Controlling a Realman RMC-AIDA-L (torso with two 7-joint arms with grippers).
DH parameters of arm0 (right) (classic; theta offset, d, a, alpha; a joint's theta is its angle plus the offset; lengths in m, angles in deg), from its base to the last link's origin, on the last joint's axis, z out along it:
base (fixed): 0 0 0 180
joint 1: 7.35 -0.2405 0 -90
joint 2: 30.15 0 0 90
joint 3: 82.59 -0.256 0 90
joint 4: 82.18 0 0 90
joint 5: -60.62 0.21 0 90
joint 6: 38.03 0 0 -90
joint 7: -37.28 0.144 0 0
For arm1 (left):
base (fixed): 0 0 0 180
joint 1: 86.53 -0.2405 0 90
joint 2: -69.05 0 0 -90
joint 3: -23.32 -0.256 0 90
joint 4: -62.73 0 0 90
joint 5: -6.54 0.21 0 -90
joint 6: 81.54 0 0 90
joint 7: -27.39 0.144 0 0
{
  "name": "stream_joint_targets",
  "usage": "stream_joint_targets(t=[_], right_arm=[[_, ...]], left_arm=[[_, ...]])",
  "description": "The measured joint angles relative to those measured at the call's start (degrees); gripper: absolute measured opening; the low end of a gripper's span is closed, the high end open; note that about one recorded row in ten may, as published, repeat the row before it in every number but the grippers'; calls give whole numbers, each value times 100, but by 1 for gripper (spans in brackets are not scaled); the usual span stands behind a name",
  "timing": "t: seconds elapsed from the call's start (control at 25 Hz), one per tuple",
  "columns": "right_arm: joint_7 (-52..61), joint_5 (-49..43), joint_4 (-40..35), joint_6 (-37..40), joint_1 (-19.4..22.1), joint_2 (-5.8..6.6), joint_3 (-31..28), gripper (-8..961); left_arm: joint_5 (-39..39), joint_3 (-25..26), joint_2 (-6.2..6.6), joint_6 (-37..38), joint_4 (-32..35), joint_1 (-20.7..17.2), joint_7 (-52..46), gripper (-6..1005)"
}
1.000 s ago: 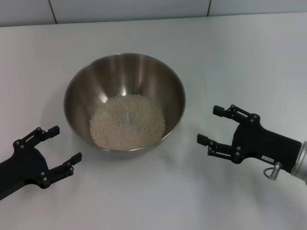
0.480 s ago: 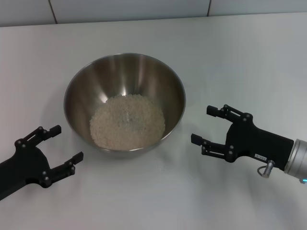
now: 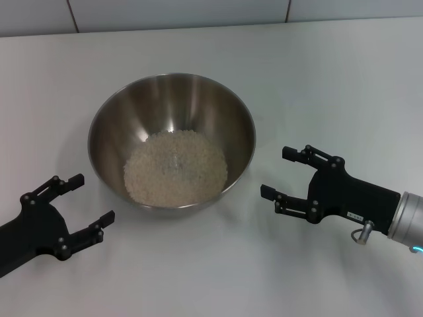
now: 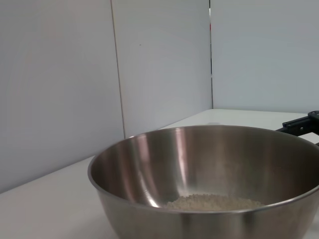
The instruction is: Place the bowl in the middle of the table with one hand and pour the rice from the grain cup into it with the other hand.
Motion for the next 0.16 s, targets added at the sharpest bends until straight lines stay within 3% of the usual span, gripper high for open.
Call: stream_joint_targets(t=[0.16], right_arm=[[-88,0,50,0,0,0,0,840]], left_arm=[[0,0,-3,0,0,4,0,842]])
